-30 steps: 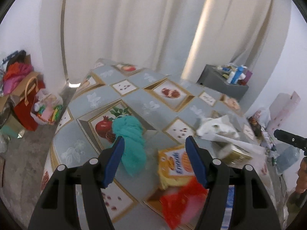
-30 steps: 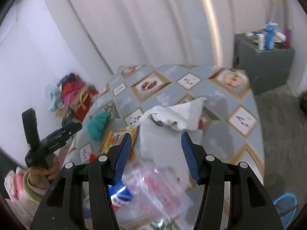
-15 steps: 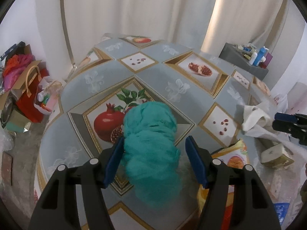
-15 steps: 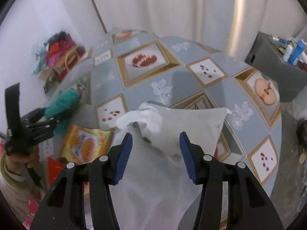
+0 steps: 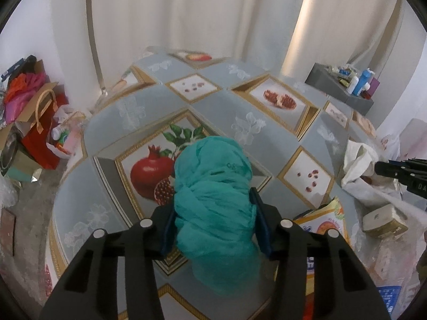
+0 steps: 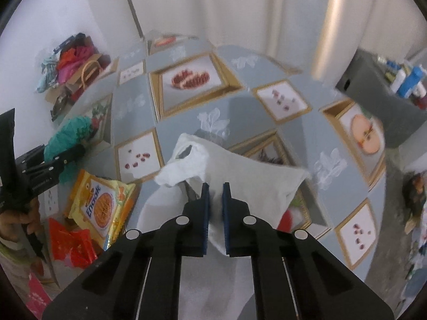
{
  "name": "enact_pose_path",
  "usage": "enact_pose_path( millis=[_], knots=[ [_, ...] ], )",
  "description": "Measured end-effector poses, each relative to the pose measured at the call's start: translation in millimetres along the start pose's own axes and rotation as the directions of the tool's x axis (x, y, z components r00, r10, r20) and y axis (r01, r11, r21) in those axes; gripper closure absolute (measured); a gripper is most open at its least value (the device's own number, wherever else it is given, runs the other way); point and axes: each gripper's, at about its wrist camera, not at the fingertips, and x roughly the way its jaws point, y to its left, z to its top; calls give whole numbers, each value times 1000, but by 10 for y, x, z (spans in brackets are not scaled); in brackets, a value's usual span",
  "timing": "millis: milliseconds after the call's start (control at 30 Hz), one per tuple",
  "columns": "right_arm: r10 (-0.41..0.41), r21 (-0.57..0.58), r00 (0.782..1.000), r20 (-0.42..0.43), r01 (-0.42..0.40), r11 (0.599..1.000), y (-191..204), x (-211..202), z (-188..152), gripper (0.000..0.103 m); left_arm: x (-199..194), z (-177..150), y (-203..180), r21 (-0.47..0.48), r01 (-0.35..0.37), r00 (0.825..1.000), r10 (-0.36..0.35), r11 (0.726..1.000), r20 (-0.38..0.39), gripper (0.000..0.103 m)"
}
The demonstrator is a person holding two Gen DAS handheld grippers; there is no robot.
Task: Collect trash
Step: 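Grasp the teal cloth with the left tool while the right tool grasps the white tissue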
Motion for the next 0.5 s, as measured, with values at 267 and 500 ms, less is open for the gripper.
enact_pose_path(
  millis=[267,500],
  knots=[
    [-30,22,982,184,26,999,-36,-666,47,97,-566,90,-162,24,37,991,-40,999,130,56],
    [-3,68,951,309,-19,998,-45,-1375,-157,97,-1295,59,-427,73,105,965,-119,992,232,56]
  ],
)
